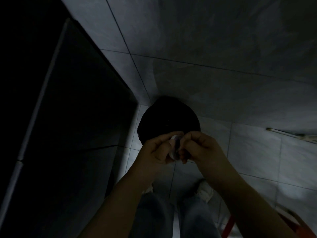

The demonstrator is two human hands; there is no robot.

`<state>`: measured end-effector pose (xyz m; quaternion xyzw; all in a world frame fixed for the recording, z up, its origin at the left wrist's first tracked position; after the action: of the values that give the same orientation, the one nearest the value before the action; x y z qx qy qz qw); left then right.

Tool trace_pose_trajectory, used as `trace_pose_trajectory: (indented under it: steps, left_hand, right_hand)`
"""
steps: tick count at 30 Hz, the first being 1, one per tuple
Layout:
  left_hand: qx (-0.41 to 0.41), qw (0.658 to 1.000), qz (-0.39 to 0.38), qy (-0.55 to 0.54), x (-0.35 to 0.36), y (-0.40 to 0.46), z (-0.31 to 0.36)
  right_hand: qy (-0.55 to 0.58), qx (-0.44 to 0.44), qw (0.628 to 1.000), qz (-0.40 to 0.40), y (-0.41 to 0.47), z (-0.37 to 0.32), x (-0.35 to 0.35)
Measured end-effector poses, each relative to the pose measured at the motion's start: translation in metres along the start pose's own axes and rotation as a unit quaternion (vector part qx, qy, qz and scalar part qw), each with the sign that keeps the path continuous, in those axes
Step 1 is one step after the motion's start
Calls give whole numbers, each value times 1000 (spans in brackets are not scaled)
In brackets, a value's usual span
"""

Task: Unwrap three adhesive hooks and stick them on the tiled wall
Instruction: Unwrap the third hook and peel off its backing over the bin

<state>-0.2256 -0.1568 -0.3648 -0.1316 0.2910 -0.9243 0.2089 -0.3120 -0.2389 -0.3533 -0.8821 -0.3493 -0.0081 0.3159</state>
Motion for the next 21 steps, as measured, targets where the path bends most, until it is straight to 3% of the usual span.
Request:
trace_pose_trajectory:
  steps: [7,12,21]
  left_hand:
    - [-26,998,7,-48,-10,12,-18]
    - [-84,968,124,-201,-22,25,-30]
    - [-184,921,226,-258,0,29,-63]
  right_hand:
    - [29,-6,997,75,-3,14,-6]
    - [-9,6,987,161,-11,23,-19]
    - [13,56,950,306,-43,51,-32]
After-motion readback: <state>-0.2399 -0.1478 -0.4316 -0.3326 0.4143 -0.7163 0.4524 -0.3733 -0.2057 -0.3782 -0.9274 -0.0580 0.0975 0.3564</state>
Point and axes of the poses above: each hand's wrist, its own y-axis towards the middle knuckle, its own x-axis out of the palm, z = x × y, the point moved 7 cm from there along y, towards the middle knuckle, and after that the axes turned 7 degrees about y, right-handed, at the moved point
